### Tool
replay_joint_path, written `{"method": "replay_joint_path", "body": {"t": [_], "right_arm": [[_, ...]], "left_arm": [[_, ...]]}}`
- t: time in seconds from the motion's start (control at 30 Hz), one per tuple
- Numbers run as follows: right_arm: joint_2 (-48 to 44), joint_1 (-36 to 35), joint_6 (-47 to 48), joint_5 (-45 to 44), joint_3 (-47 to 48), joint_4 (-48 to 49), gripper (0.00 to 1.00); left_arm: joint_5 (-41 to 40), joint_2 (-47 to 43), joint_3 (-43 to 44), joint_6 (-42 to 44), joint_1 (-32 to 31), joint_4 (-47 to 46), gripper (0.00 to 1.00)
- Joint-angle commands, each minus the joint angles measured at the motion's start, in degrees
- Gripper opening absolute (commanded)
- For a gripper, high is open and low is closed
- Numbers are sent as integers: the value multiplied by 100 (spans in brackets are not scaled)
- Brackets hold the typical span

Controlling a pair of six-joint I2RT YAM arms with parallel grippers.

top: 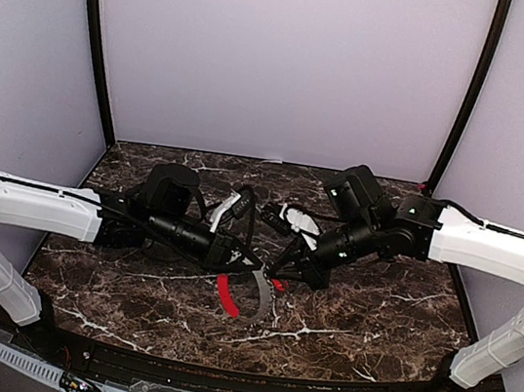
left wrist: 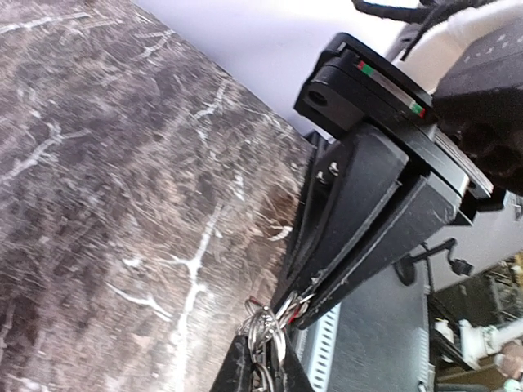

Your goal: Remove the keys from the keyring

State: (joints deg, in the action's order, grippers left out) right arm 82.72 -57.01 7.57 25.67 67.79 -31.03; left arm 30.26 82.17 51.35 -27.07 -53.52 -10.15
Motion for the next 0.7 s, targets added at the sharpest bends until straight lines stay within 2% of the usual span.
{"method": "replay_joint_path", "body": {"t": [0.0, 0.2, 0.5, 0.67], "right_arm": [[-7, -238, 51, -207, 171, -20, 0], [210, -240, 104, -364, 324, 1, 0], [596, -96, 66, -797, 775, -242, 0], [681, 133, -525, -111, 600, 402, 0]], "left_arm": [[-1123, -111, 230, 398, 140, 23, 0], [-1242, -151, 101, 609, 127, -122, 0], [-2437, -140, 110, 1040, 26, 270, 0], [-2449, -236, -312, 947, 18, -381, 0]]}}
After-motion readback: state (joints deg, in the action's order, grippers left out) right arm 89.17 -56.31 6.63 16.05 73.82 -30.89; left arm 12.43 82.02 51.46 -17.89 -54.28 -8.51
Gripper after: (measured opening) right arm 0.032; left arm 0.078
